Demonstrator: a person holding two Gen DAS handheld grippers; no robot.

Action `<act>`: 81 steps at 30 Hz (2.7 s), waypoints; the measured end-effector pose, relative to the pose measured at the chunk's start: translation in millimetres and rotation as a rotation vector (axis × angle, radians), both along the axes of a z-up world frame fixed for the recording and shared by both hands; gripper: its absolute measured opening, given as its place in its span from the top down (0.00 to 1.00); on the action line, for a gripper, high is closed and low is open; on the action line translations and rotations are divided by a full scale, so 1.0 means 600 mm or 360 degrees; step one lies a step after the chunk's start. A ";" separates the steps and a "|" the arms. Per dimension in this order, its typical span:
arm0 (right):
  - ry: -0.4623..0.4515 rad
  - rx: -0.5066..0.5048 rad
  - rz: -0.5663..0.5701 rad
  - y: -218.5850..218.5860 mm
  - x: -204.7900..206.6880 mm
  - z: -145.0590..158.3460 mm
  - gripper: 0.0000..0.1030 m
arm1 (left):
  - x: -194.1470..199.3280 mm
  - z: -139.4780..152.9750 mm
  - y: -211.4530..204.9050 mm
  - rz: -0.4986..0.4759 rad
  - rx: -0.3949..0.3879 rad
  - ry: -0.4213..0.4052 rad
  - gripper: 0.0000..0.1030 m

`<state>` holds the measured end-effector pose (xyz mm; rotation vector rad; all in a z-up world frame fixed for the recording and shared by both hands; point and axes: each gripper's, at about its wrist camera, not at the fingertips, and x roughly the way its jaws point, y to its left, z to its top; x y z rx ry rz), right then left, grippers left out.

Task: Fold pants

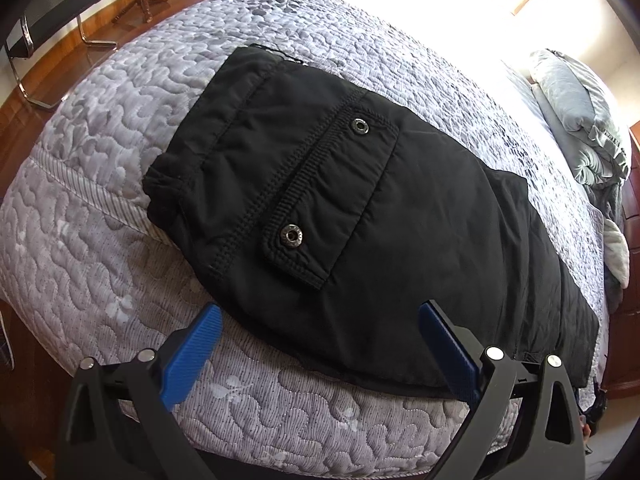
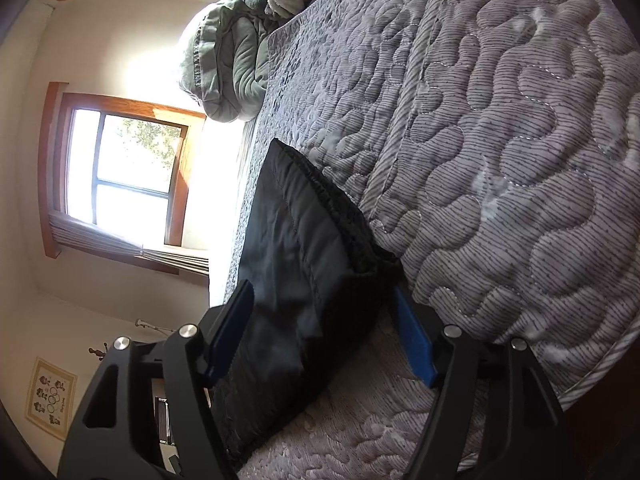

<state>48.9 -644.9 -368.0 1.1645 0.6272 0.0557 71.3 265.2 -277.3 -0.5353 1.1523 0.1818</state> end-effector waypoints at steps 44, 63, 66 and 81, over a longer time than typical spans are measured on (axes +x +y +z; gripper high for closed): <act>-0.0199 0.0190 0.0006 -0.034 0.011 -0.010 0.12 | 0.021 0.001 -0.044 -0.0057 -0.0073 -0.0022 0.04; -0.0437 0.0398 0.0130 -0.009 0.071 -0.001 0.10 | 0.021 0.007 -0.060 -0.0082 -0.0093 -0.0043 0.04; -0.0407 0.0419 0.0106 -0.015 0.043 -0.030 0.40 | 0.020 0.007 -0.055 -0.0068 -0.0095 -0.0040 0.04; -0.0060 0.0095 -0.0016 -0.045 0.045 0.009 0.17 | 0.015 0.000 -0.040 -0.0062 -0.0071 -0.0033 0.04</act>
